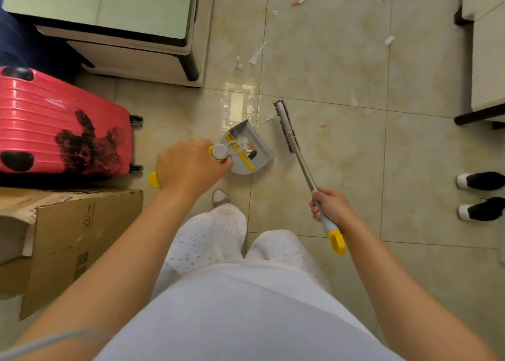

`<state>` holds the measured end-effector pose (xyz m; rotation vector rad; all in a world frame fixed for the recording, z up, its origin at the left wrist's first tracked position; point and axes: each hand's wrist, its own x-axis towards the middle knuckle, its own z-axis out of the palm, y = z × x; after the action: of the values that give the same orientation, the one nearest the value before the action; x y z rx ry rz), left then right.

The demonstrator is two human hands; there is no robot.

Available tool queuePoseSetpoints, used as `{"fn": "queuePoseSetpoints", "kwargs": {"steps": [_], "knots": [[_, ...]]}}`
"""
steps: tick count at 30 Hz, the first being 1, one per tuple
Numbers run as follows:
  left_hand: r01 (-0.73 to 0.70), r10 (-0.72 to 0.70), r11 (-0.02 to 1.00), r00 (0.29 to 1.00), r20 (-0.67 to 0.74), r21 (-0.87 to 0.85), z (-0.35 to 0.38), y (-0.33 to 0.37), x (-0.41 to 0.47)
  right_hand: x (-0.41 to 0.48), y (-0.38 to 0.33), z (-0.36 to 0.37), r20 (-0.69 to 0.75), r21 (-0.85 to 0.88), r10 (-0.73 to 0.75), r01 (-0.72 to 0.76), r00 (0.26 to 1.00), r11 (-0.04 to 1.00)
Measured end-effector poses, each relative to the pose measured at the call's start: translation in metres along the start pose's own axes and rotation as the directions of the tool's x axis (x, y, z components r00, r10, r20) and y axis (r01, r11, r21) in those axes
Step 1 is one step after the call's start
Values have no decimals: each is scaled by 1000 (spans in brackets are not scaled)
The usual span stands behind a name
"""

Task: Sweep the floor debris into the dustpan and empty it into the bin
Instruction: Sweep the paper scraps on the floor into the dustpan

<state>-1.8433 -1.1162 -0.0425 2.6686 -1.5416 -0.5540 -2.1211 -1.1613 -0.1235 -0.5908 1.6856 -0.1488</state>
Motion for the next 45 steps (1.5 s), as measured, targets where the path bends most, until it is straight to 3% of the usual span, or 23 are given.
{"fn": "queuePoseSetpoints", "kwargs": {"steps": [5,16,24,30,37,45], "knots": [[-72,71,997,997,24,18,-10,-1,50,21,-42,21,-39,16,-11,12,999,1000],[-88,82,994,992,93,62,-19,29,133,92,-127,39,-54,-84,-50,46,997,995],[-75,64,988,995,81,137,-28,47,179,140,-188,20,29,-218,-15,21,999,976],[-58,45,984,996,81,168,-34,60,196,154,-196,25,170,-348,47,15,984,937],[-70,52,982,994,101,177,-43,60,208,132,-208,4,326,-33,206,-207,923,978],[-98,84,984,992,96,148,-46,62,194,119,-207,-20,239,-15,113,-113,965,994]]}}
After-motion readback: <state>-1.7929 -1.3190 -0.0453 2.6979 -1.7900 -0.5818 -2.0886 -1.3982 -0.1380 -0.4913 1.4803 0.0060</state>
